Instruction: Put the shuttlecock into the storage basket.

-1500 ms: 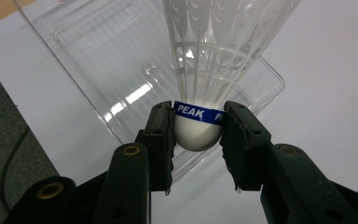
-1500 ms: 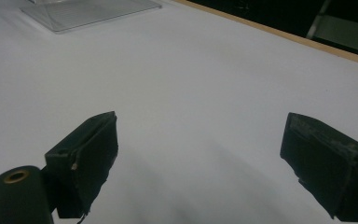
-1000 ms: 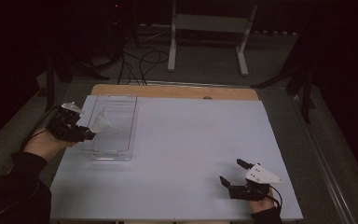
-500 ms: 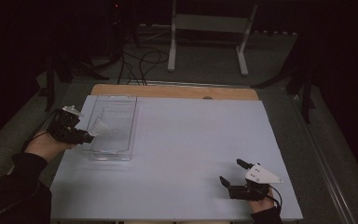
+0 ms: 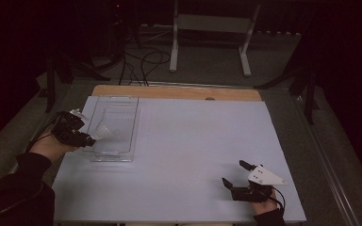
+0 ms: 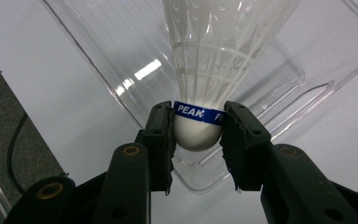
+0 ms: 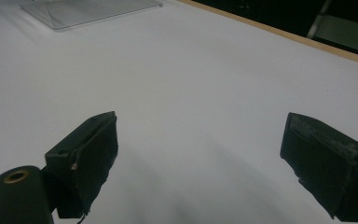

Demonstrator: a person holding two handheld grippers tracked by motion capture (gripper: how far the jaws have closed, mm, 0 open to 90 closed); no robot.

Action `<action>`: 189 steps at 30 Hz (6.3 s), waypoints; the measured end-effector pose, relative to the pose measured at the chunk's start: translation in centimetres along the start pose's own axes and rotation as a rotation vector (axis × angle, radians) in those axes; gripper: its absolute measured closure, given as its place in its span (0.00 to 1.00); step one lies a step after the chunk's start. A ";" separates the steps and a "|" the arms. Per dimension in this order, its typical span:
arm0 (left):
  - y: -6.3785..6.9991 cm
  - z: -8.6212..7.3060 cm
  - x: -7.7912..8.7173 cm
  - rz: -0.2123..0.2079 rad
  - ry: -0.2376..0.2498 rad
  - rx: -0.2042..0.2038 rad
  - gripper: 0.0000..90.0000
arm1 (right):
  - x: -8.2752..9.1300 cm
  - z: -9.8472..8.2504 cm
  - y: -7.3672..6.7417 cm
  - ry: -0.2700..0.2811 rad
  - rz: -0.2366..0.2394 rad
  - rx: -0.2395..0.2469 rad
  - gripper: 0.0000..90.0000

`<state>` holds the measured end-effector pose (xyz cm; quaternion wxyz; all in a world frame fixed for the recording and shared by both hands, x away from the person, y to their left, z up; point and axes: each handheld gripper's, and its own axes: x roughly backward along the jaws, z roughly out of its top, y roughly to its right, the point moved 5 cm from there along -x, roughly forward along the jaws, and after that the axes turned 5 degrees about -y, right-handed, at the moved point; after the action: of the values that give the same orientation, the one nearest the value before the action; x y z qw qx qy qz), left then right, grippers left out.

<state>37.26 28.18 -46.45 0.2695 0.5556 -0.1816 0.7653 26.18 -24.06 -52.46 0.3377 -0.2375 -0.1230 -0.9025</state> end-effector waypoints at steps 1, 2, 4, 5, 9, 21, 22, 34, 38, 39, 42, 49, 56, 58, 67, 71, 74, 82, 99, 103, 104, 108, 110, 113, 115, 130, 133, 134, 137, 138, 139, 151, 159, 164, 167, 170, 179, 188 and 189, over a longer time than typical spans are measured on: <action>0.0 0.0 -0.1 0.002 -0.005 -0.002 0.72 | 0.0 0.0 0.0 0.000 0.000 -0.001 0.13; 0.0 0.0 -0.2 0.005 -0.013 -0.005 0.72 | 0.0 0.0 0.0 0.000 0.000 -0.001 0.13; 0.0 -0.1 -0.4 0.013 -0.026 -0.015 0.72 | 0.0 0.0 0.0 0.000 0.001 -0.002 0.13; 0.0 -0.1 -0.4 0.016 -0.030 -0.014 0.72 | 0.0 0.0 0.0 0.000 0.000 -0.001 0.13; 0.0 0.0 -0.7 0.011 -0.038 -0.018 0.72 | 0.0 0.0 0.0 -0.001 0.001 -0.002 0.13; 0.2 0.4 -1.3 0.029 -0.094 -0.044 0.72 | 0.0 0.0 0.0 -0.002 0.002 -0.004 0.13; 0.2 0.4 -1.4 0.025 -0.096 -0.041 0.72 | 0.0 0.0 0.0 -0.002 0.002 -0.006 0.13; 0.4 0.8 -1.7 0.046 -0.139 -0.059 0.72 | 0.0 0.0 0.1 0.000 -0.001 -0.004 0.13; 0.4 1.0 -1.6 0.051 -0.136 -0.051 0.72 | 0.0 0.0 0.1 -0.001 -0.001 -0.005 0.13; 0.4 1.0 -1.6 0.050 -0.138 -0.053 0.71 | 0.0 0.0 0.1 0.000 -0.001 -0.005 0.13; 0.5 1.1 -1.4 0.056 -0.132 -0.044 0.70 | 0.0 0.0 0.1 0.000 -0.001 -0.004 0.13; 0.2 1.4 -0.5 0.077 -0.097 0.003 0.55 | 0.1 0.0 0.1 0.000 -0.001 -0.005 0.13; 0.7 1.6 0.0 0.069 -0.072 0.016 0.36 | 0.0 0.0 0.0 -0.001 0.000 -0.003 0.13; 0.8 1.7 0.0 0.078 -0.066 0.021 0.33 | 0.0 0.0 0.0 -0.001 -0.001 -0.003 0.13; 1.5 2.1 -0.2 0.030 -0.035 0.016 0.17 | 0.1 0.0 0.1 0.000 -0.001 -0.004 0.13; 1.6 2.4 -0.1 0.025 -0.017 0.013 0.09 | 0.1 0.0 0.1 0.001 -0.002 -0.006 0.13; 1.8 2.5 -0.2 0.022 -0.014 -0.006 0.02 | 0.1 0.0 0.1 0.001 -0.002 -0.006 0.13; 2.7 3.1 -0.2 0.007 0.010 -0.021 0.00 | 0.1 0.0 0.1 0.002 -0.002 -0.007 0.13; 4.3 4.9 0.0 -0.011 0.029 -0.057 0.00 | 0.1 0.0 0.1 0.001 -0.002 -0.007 0.13; 4.8 5.5 0.1 -0.013 0.035 -0.053 0.00 | 0.1 0.0 0.1 0.003 -0.002 -0.009 0.13; 4.9 5.6 0.2 -0.007 0.042 -0.057 0.00 | 0.1 0.0 0.1 0.002 -0.002 -0.009 0.13; 5.4 6.3 0.3 -0.009 0.062 -0.061 0.00 | 0.1 0.0 0.1 0.004 -0.001 -0.009 0.13; 5.6 6.5 0.3 -0.024 0.060 -0.054 0.00 | 0.1 0.0 0.2 0.004 -0.001 -0.010 0.13; 5.7 6.8 0.3 -0.016 0.053 -0.058 0.00 | 0.2 0.0 0.2 0.005 -0.002 -0.011 0.13; 5.9 7.0 0.3 -0.016 0.058 -0.061 0.00 | 0.2 0.0 0.2 0.006 -0.002 -0.010 0.13; 8.2 8.5 0.4 -0.028 0.101 -0.120 0.00 | 0.2 0.0 0.2 0.005 -0.004 -0.004 0.13; 8.7 8.8 0.4 -0.033 0.107 -0.133 0.00 | 0.2 0.0 0.2 0.006 -0.004 -0.005 0.13; 8.9 8.9 0.3 -0.027 0.105 -0.140 0.00 | 0.2 0.0 0.2 0.006 -0.004 -0.005 0.13; 9.3 9.1 0.2 -0.037 0.110 -0.147 0.00 | 0.2 0.0 0.2 0.005 -0.004 -0.004 0.13; 9.5 9.3 0.1 -0.034 0.111 -0.153 0.00 | 0.2 0.0 0.2 0.005 -0.005 -0.003 0.13; 9.6 9.3 0.1 -0.037 0.114 -0.160 0.00 | 0.2 0.0 0.2 0.006 -0.005 -0.002 0.13; 12.0 10.2 -0.7 -0.071 0.133 -0.220 0.00 | 0.3 0.1 0.2 0.007 -0.004 -0.003 0.13; 13.8 10.8 -1.1 -0.102 0.151 -0.264 0.00 | 0.3 0.1 0.1 0.007 -0.003 -0.002 0.13; 14.7 10.9 -1.6 -0.127 0.155 -0.282 0.00 | 0.3 0.1 0.1 0.008 -0.003 -0.004 0.13; 15.3 10.9 -2.0 -0.135 0.151 -0.301 0.00 | 0.3 0.1 0.2 0.009 -0.002 -0.003 0.13; 16.0 10.9 -2.5 -0.145 0.151 -0.318 0.00 | 0.3 0.1 0.2 0.010 -0.002 -0.004 0.13; 17.2 10.3 -3.7 -0.193 0.153 -0.347 0.00 | 0.3 0.1 0.1 0.010 -0.001 -0.004 0.13; 18.0 9.6 -4.4 -0.228 0.159 -0.369 0.00 | 0.3 0.1 0.1 0.007 0.001 -0.003 0.13; 18.1 9.5 -4.5 -0.227 0.158 -0.375 0.00 | 0.3 0.1 0.1 0.007 0.001 -0.003 0.13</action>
<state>34.41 7.49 -47.33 0.4657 0.4513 -0.2353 0.7240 26.09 -24.30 -52.26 0.3381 -0.2347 -0.1201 -0.9034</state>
